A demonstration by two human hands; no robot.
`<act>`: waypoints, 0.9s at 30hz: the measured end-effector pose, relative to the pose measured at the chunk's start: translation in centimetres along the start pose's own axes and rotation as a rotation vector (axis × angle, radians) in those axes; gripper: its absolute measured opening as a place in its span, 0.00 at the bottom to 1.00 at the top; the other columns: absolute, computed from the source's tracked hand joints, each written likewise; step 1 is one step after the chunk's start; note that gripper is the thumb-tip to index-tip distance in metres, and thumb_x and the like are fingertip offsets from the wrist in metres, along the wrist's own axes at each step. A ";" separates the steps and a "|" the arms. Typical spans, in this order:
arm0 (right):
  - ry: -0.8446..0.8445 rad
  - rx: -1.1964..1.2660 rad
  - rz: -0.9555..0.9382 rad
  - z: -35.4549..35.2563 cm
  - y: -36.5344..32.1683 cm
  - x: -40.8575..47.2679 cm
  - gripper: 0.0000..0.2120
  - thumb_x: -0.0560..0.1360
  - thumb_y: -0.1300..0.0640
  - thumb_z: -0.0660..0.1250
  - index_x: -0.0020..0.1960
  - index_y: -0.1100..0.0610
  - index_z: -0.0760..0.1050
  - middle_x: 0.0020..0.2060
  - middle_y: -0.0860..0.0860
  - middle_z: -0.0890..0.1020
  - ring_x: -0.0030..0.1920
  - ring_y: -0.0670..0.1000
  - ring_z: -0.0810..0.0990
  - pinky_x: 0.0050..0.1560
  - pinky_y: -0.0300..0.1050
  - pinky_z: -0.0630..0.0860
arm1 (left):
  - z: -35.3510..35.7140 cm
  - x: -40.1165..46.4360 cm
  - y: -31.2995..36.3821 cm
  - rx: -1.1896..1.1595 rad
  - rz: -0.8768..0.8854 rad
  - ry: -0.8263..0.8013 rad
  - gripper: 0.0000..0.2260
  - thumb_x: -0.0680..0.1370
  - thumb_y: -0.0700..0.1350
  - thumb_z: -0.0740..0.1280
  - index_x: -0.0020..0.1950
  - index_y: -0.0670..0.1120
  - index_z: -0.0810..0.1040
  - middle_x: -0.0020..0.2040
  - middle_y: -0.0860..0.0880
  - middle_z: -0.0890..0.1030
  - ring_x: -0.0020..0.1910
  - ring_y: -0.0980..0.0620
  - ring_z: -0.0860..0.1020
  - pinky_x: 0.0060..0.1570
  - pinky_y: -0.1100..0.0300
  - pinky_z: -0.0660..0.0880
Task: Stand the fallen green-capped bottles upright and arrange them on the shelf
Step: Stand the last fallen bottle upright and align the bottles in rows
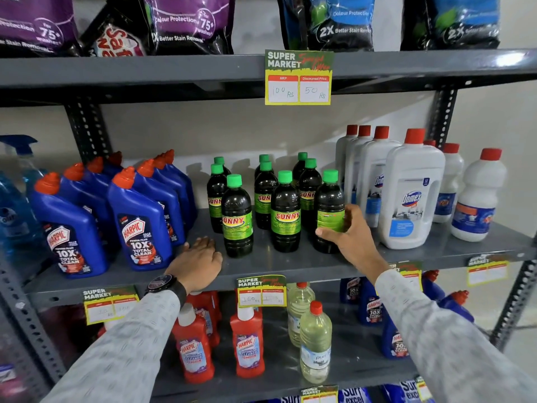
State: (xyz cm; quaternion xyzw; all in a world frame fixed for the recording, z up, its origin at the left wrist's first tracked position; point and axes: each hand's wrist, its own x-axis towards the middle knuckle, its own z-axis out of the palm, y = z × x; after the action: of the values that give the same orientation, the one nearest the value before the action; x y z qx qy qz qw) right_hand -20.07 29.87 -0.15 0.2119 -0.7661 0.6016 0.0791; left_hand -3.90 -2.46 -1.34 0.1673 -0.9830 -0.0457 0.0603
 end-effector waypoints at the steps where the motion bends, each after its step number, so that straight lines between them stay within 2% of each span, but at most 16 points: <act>1: 0.017 -0.011 -0.007 0.0 -0.2 -0.2 0.39 0.66 0.54 0.85 0.70 0.54 0.67 0.60 0.50 0.82 0.59 0.51 0.82 0.57 0.42 0.79 | 0.1 0.0 0.1 -0.003 0.003 0.000 0.28 0.84 0.53 0.45 0.82 0.42 0.55 0.83 0.42 0.55 0.82 0.46 0.53 0.80 0.46 0.49; 3: 0.035 -0.028 -0.032 0.0 -0.5 -0.5 0.41 0.65 0.54 0.85 0.71 0.55 0.66 0.60 0.49 0.80 0.58 0.50 0.81 0.51 0.34 0.75 | 0.2 0.0 0.0 -0.003 0.003 -0.002 0.28 0.84 0.53 0.45 0.82 0.41 0.55 0.83 0.42 0.55 0.82 0.46 0.53 0.80 0.46 0.49; 4: 0.036 -0.029 -0.043 0.0 -0.5 -0.6 0.41 0.65 0.53 0.85 0.71 0.55 0.66 0.60 0.49 0.80 0.59 0.50 0.80 0.51 0.33 0.75 | 0.3 0.0 0.0 0.000 0.001 -0.002 0.28 0.84 0.53 0.45 0.82 0.41 0.56 0.83 0.41 0.55 0.82 0.46 0.53 0.80 0.46 0.49; 7: -0.004 -0.019 -0.067 0.0 -0.3 -0.6 0.39 0.70 0.55 0.82 0.75 0.54 0.66 0.63 0.48 0.81 0.61 0.49 0.81 0.61 0.43 0.76 | 0.4 0.0 -0.2 0.006 -0.001 0.000 0.28 0.84 0.53 0.45 0.81 0.42 0.56 0.83 0.42 0.55 0.82 0.47 0.54 0.80 0.46 0.50; 9: -0.051 -0.015 -0.074 -0.2 0.0 -0.5 0.36 0.73 0.59 0.79 0.77 0.52 0.66 0.64 0.47 0.82 0.62 0.47 0.81 0.69 0.50 0.75 | 0.4 0.0 -0.1 0.006 -0.003 -0.001 0.28 0.84 0.53 0.45 0.82 0.42 0.56 0.83 0.42 0.55 0.82 0.47 0.53 0.80 0.46 0.50; 11: -0.063 -0.030 -0.084 -0.3 0.2 -0.4 0.35 0.74 0.63 0.77 0.76 0.51 0.68 0.63 0.46 0.82 0.63 0.45 0.81 0.71 0.53 0.74 | 0.4 0.0 -0.1 0.007 -0.003 -0.002 0.28 0.84 0.53 0.45 0.82 0.42 0.55 0.83 0.42 0.54 0.82 0.47 0.53 0.80 0.46 0.49; 14: -0.030 -0.081 -0.080 0.0 0.0 -0.5 0.34 0.71 0.58 0.80 0.73 0.52 0.70 0.63 0.48 0.82 0.62 0.49 0.81 0.67 0.52 0.77 | 0.3 -0.1 0.0 0.009 -0.006 -0.005 0.28 0.84 0.53 0.45 0.82 0.42 0.55 0.83 0.42 0.54 0.82 0.47 0.53 0.80 0.46 0.49; 19: 0.045 -0.095 -0.101 0.4 -0.7 -0.8 0.40 0.64 0.53 0.85 0.71 0.55 0.71 0.59 0.47 0.80 0.58 0.48 0.79 0.57 0.40 0.74 | 0.2 -0.2 0.1 0.012 -0.010 -0.006 0.28 0.84 0.52 0.45 0.82 0.41 0.55 0.83 0.42 0.54 0.82 0.47 0.53 0.80 0.46 0.49; 21: 0.042 -0.097 -0.107 0.3 -0.6 -0.7 0.40 0.65 0.52 0.85 0.71 0.54 0.70 0.60 0.47 0.80 0.59 0.48 0.79 0.58 0.40 0.74 | 0.2 -0.2 0.2 0.010 -0.008 -0.008 0.28 0.84 0.53 0.45 0.82 0.42 0.55 0.83 0.42 0.54 0.82 0.47 0.52 0.80 0.46 0.49; 25: -0.005 -0.125 -0.080 0.3 -0.3 -0.5 0.38 0.69 0.54 0.82 0.74 0.54 0.68 0.65 0.51 0.81 0.63 0.50 0.79 0.66 0.50 0.76 | 0.1 -0.3 0.3 0.010 -0.009 -0.010 0.28 0.84 0.52 0.45 0.82 0.41 0.54 0.83 0.42 0.54 0.82 0.47 0.52 0.80 0.46 0.49; 27: 0.009 -0.156 -0.070 0.5 -0.3 -0.5 0.38 0.69 0.53 0.82 0.74 0.55 0.69 0.65 0.51 0.81 0.60 0.49 0.79 0.63 0.46 0.75 | 0.0 -0.3 0.4 0.025 -0.010 -0.008 0.27 0.85 0.52 0.46 0.82 0.41 0.55 0.83 0.42 0.54 0.82 0.47 0.52 0.80 0.46 0.49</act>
State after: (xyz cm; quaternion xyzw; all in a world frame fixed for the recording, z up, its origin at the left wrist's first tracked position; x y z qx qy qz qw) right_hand -19.41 29.49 -0.17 0.2292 -0.8025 0.5377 0.1198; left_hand -3.76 -1.99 -1.31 0.1727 -0.9829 -0.0345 0.0540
